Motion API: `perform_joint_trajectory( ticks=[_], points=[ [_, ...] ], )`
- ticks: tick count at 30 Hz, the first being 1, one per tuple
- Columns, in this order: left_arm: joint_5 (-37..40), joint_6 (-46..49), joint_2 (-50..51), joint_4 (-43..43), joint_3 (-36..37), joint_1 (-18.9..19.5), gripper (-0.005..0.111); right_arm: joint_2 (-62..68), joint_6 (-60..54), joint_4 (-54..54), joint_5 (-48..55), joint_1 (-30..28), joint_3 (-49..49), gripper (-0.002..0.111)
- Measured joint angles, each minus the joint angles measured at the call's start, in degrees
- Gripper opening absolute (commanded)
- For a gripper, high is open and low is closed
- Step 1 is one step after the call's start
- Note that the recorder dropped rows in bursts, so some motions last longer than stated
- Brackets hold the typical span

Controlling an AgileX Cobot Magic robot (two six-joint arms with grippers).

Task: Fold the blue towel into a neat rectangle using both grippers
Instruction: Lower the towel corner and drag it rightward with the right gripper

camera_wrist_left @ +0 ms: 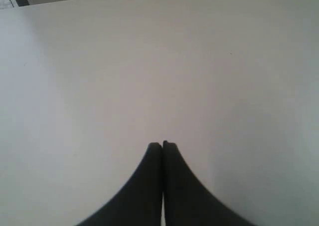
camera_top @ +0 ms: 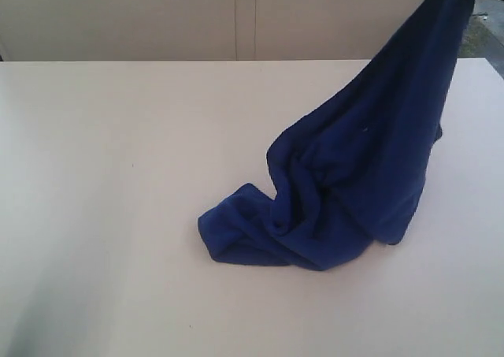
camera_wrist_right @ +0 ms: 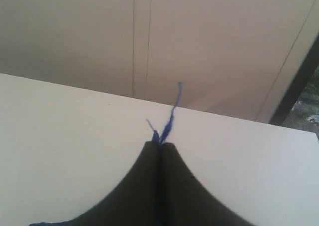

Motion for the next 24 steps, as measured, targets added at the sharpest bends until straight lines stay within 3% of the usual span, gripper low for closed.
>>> perform_joint_trajectory(
  ticks=[8, 24],
  points=[
    [0.0, 0.0, 0.0, 0.0, 0.0, 0.0, 0.0, -0.1, 0.5, -2.9, 5.1, 0.0, 0.0, 0.0],
    [0.0, 0.0, 0.0, 0.0, 0.0, 0.0, 0.0, -0.2, 21.4, -23.8, 23.2, -1.2, 0.0, 0.0]
  ],
)
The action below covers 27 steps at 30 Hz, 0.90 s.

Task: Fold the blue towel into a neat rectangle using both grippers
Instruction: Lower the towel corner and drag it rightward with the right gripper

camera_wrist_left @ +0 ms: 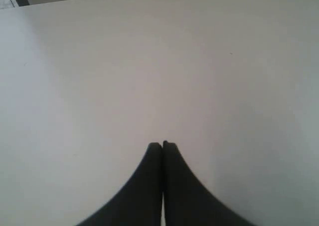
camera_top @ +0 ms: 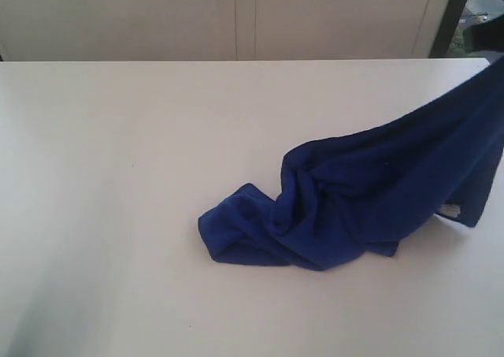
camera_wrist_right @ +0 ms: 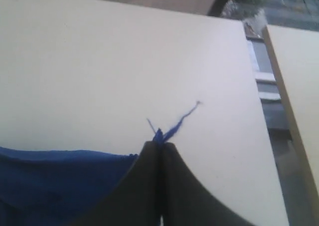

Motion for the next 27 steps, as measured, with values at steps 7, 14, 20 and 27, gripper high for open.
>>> perform_joint_trajectory(
  ticks=[7, 14, 20, 27],
  points=[
    [-0.4, 0.0, 0.0, 0.0, 0.0, 0.0, 0.0, 0.0, 3.3, -3.6, 4.7, 0.0, 0.0, 0.0],
    [-14.2, 0.0, 0.0, -1.0, 0.0, 0.0, 0.0, 0.5, 3.6, -2.0, 4.9, 0.0, 0.0, 0.0],
    [-20.0, -4.7, 0.0, -1.2, 0.0, 0.0, 0.0, 1.5, 0.1, 4.8, 7.4, 0.0, 3.2, 0.0],
    [-17.8, -25.8, 0.9, -2.9, -0.3, 0.0, 0.0, 6.4, -0.5, 6.2, 4.0, 0.0, 8.9, 0.0]
  ],
)
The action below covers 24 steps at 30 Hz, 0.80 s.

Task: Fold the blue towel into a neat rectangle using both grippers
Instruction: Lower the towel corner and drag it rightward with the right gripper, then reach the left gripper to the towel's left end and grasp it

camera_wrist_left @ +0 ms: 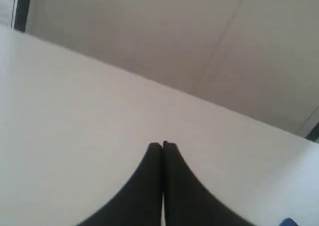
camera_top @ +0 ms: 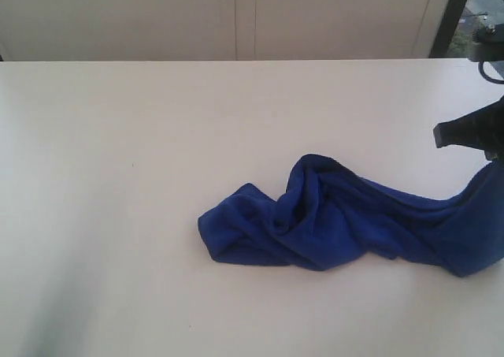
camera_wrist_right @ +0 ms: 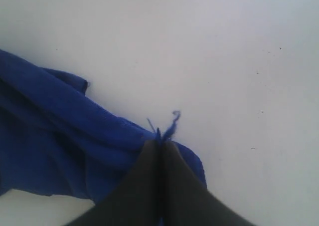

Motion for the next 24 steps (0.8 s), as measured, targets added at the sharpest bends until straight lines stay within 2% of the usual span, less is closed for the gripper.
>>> perform_joint_trajectory(
  ticks=[3, 7, 15, 18, 24],
  points=[
    [5.7, -2.4, 7.1, -0.1, -4.5, 0.0, 0.0, 0.8, -0.1, 0.3, -1.8, 0.0, 0.1, 0.0],
    [7.8, -2.3, 19.5, -0.2, -11.4, 0.0, 0.0, 0.8, -0.1, 0.5, -2.5, 0.0, 0.1, 0.0],
    [13.4, 4.9, 46.7, -0.2, -24.3, -0.5, 0.0, 0.8, -0.1, 2.2, -2.8, 0.0, 0.1, 0.0],
    [15.8, 8.4, 55.9, -1.5, -28.5, -3.3, 0.0, 0.8, -0.1, 2.5, -3.0, 0.0, 0.1, 0.0],
    [18.2, 12.7, 72.5, -3.9, -36.6, -13.1, 0.0, 0.8, -0.2, 3.0, -3.5, 0.0, 0.1, 0.0]
  ],
)
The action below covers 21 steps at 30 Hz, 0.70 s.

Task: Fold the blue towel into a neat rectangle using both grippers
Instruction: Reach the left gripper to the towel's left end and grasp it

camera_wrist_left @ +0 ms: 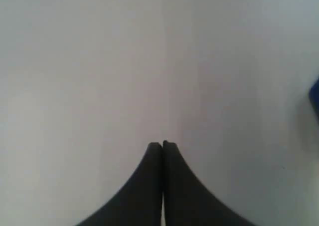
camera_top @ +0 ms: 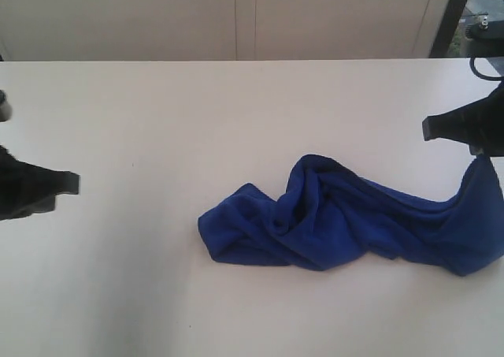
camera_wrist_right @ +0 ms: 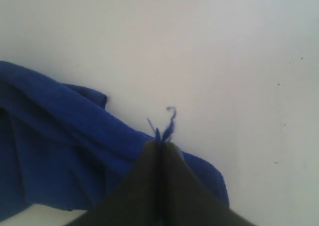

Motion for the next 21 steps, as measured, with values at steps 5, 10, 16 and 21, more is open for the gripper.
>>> perform_joint_trajectory(
  ticks=[5, 10, 16, 21],
  points=[
    [2.0, 0.7, 10.5, -2.3, -8.4, -6.6, 0.0, 0.0, -0.1, 0.0, -0.2, 0.0, 0.0, 0.0],
    [3.6, 2.9, 19.5, -8.3, -17.4, -10.3, 0.0, 0.0, -0.1, 0.0, -0.3, 0.0, 0.0, 0.0],
    [6.4, 6.9, 28.2, -19.9, -24.1, -11.1, 0.015, 0.0, -0.1, 0.0, -0.3, 0.0, 0.0, 0.0],
    [8.6, 21.8, 32.0, -37.4, -25.0, -11.1, 0.041, 0.0, -0.1, 0.0, -0.3, 0.0, 0.0, 0.0]
  ],
)
